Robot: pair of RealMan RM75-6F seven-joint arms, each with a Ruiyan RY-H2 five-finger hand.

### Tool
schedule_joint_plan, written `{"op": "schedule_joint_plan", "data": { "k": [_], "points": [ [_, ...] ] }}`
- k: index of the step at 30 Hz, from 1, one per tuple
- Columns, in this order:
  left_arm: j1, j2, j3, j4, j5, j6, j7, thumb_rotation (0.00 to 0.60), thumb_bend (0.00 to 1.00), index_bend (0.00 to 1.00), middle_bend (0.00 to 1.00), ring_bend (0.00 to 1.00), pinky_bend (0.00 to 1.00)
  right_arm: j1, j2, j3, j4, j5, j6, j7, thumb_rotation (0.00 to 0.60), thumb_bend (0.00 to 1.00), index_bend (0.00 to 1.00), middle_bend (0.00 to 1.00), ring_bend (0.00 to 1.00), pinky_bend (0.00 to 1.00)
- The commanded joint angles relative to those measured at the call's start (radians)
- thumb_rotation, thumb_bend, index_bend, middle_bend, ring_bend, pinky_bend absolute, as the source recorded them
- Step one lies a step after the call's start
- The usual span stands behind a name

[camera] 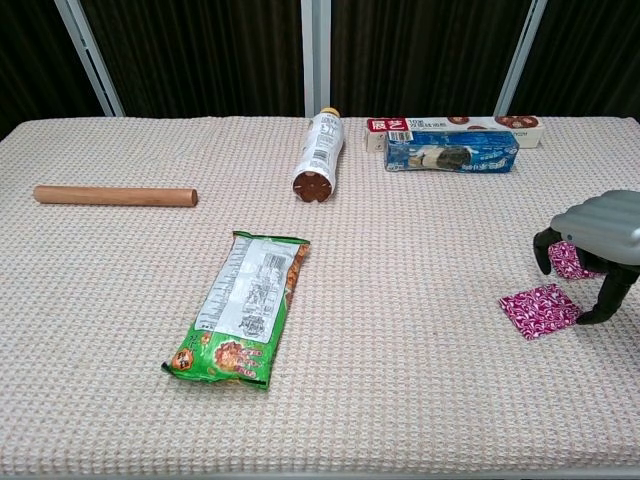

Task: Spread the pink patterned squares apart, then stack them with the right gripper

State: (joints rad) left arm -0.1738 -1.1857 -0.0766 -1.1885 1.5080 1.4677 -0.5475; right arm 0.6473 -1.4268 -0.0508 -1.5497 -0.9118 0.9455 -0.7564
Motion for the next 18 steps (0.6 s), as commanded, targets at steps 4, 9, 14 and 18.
{"op": "schedule_joint_plan", "data": {
  "k": [4, 9, 14, 18],
  "points": [
    [0.001, 0.001, -0.001, -0.001, -0.001, 0.002, -0.001, 0.600, 0.06, 0.23, 0.23, 0.16, 0.26, 0.005, -0.004, -0.011, 0.007, -0.022, -0.010, 0.002, 0.525, 0.00, 0.39, 1.00, 1.00, 0.98],
    [0.004, 0.003, -0.002, 0.003, -0.001, 0.007, -0.007, 0.600, 0.06, 0.23, 0.23, 0.16, 0.26, 0.011, -0.016, -0.012, 0.018, -0.024, -0.024, 0.008, 0.527, 0.00, 0.39, 1.00, 1.00, 0.98],
    [0.004, 0.004, -0.004, 0.005, -0.003, 0.008, -0.009, 0.600, 0.06, 0.23, 0.23, 0.16, 0.26, 0.018, -0.034, -0.010, 0.036, -0.019, -0.037, 0.011, 0.531, 0.00, 0.38, 1.00, 1.00, 0.98],
    [0.005, 0.004, -0.005, 0.010, -0.005, 0.007, -0.011, 0.600, 0.06, 0.23, 0.23, 0.16, 0.26, 0.023, -0.043, -0.008, 0.042, -0.013, -0.040, 0.009, 0.524, 0.00, 0.37, 1.00, 1.00, 0.98]
  ]
}}
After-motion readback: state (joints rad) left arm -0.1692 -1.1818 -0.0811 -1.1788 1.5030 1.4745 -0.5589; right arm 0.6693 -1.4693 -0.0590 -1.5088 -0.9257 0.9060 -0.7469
